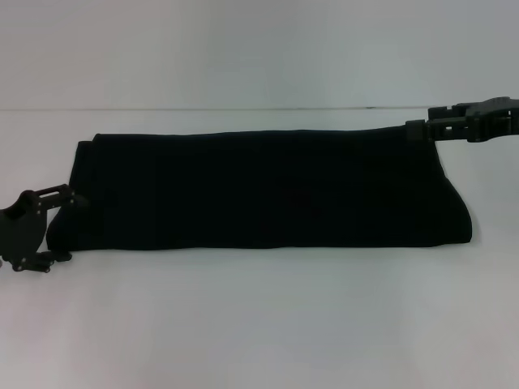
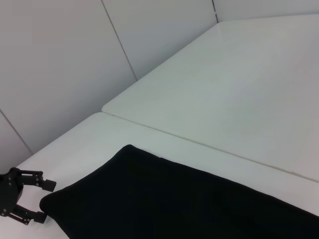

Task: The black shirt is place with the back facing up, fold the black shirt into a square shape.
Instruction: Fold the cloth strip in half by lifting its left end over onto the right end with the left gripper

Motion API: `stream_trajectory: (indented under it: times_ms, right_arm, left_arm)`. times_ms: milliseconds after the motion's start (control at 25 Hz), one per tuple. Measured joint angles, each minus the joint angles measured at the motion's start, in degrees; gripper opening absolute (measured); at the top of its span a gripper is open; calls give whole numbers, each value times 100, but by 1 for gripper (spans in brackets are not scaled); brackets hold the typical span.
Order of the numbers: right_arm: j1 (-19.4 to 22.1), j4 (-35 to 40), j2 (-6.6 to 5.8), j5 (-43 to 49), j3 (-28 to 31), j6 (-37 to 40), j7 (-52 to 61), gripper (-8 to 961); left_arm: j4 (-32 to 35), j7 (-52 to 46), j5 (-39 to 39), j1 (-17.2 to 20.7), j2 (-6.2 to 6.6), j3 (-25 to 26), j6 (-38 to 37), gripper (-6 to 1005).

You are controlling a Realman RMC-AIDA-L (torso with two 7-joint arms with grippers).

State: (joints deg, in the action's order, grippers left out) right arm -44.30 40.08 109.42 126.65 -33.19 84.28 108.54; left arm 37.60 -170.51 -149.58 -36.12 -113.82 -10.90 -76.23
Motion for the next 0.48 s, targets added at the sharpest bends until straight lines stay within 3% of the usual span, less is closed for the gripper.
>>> stream_trajectory:
  times_ms: [480]
  right_arm:
    - [0,0,0,0,54,1,-10,757]
  left_arm:
    - [-71,32,-31,52,-14,-1,103,899]
